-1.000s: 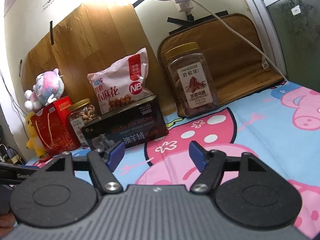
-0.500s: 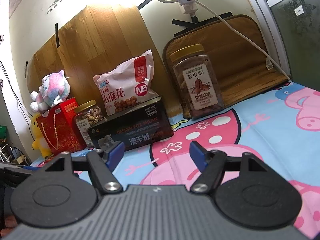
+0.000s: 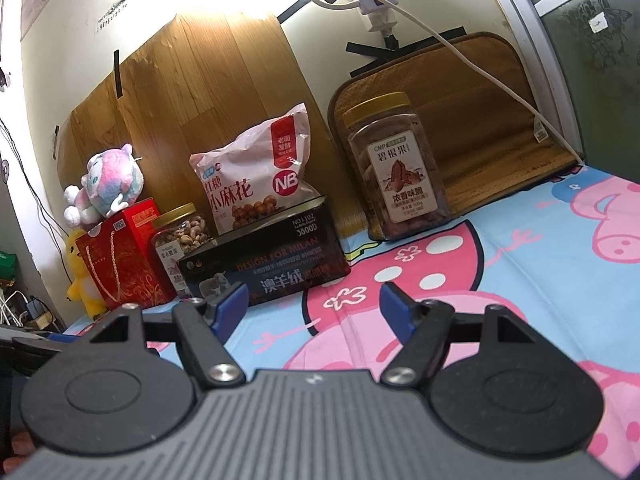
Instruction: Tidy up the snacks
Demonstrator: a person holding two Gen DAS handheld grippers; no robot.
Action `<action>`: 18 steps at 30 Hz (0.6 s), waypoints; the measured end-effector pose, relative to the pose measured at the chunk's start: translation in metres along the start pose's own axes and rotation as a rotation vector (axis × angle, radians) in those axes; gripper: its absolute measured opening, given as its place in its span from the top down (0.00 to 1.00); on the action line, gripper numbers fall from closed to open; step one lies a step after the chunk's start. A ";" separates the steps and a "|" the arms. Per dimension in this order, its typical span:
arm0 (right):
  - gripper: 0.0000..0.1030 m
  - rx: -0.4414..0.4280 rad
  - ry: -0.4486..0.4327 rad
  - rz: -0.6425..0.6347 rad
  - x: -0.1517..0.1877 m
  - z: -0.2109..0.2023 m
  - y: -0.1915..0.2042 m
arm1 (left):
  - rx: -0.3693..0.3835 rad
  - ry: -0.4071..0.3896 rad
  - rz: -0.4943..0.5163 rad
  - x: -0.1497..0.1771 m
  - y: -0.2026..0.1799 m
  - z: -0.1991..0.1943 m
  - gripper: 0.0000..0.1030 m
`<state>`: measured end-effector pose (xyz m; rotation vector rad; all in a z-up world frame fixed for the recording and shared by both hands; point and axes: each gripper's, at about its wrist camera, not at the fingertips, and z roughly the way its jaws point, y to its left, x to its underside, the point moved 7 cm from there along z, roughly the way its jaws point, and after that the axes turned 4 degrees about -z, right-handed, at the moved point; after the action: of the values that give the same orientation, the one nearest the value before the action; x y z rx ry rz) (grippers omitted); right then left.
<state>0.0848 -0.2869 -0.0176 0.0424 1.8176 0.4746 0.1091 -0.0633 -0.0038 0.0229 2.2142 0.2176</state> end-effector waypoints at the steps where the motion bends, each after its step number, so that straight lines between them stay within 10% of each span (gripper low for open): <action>1: 0.27 0.000 0.000 0.000 0.000 0.000 0.000 | -0.001 0.000 -0.001 0.000 0.000 0.000 0.00; 18: 0.27 0.003 -0.005 0.000 0.000 -0.001 0.001 | -0.022 -0.007 -0.008 -0.001 0.009 -0.002 0.00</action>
<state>0.0831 -0.2863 -0.0173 0.0459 1.8137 0.4720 0.1077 -0.0551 -0.0010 0.0030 2.2044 0.2376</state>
